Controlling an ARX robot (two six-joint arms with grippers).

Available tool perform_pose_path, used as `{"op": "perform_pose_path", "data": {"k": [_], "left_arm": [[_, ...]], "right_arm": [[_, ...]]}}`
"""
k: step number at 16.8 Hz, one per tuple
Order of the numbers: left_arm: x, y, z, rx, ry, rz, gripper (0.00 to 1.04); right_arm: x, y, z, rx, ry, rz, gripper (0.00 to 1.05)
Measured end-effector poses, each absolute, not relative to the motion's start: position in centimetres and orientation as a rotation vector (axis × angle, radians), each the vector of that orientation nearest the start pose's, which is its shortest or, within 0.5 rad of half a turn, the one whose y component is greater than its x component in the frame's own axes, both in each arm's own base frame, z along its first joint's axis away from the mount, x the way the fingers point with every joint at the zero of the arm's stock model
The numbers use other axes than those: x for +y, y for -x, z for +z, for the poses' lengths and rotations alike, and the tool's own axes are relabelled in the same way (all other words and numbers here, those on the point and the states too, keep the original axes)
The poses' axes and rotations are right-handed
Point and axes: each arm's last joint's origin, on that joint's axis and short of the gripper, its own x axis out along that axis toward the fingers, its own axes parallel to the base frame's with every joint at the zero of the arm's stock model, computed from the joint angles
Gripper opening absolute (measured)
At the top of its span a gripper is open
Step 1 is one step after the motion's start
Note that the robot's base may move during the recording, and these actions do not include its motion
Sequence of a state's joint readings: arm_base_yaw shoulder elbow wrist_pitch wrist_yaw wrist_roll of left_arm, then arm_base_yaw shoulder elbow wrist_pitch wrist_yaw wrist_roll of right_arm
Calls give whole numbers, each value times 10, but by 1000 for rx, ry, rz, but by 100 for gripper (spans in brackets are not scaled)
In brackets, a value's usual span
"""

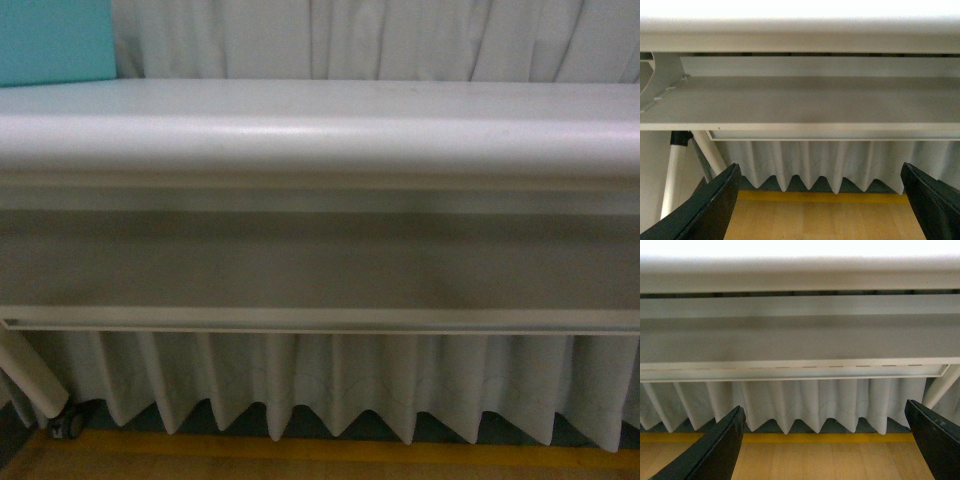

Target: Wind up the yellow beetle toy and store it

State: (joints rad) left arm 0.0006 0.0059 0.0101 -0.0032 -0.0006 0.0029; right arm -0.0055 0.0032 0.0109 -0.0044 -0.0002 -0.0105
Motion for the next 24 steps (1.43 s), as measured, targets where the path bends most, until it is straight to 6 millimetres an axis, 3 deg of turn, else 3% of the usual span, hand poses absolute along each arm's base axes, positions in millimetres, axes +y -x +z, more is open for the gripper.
{"op": "perform_pose_path", "data": {"k": [24], "left_arm": [[0, -97, 166, 0, -3, 1, 98]], "right_arm": [[-1, -97, 167, -3, 10, -6, 98]]}}
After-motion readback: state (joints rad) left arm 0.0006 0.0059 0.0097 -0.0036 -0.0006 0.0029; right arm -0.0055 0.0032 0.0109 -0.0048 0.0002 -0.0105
